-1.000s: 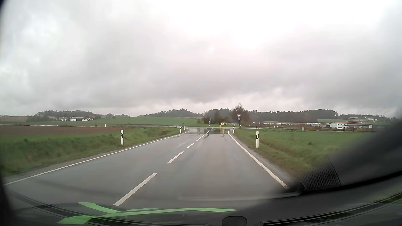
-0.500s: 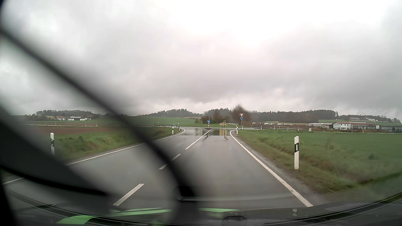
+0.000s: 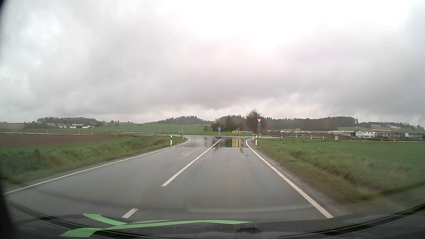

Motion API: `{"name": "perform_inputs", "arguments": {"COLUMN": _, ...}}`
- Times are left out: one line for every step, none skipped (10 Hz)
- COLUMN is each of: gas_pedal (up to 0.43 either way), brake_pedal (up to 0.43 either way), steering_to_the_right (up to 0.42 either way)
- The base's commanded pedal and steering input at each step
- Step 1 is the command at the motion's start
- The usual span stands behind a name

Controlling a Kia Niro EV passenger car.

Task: Follow the waypoints while adhering to traffic rules and regulations

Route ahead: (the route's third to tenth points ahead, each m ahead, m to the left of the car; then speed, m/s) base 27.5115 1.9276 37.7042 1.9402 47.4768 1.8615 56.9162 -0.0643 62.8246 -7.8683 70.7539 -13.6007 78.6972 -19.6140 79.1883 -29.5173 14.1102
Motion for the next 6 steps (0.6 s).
{"name": "perform_inputs", "arguments": {"gas_pedal": 0.000, "brake_pedal": 0.146, "steering_to_the_right": -0.008}}
{"name": "perform_inputs", "arguments": {"gas_pedal": 0.000, "brake_pedal": 0.146, "steering_to_the_right": -0.007}}
{"name": "perform_inputs", "arguments": {"gas_pedal": 0.000, "brake_pedal": 0.152, "steering_to_the_right": -0.006}}
{"name": "perform_inputs", "arguments": {"gas_pedal": 0.000, "brake_pedal": 0.171, "steering_to_the_right": -0.006}}
{"name": "perform_inputs", "arguments": {"gas_pedal": 0.000, "brake_pedal": 0.171, "steering_to_the_right": -0.006}}
{"name": "perform_inputs", "arguments": {"gas_pedal": 0.000, "brake_pedal": 0.171, "steering_to_the_right": -0.003}}
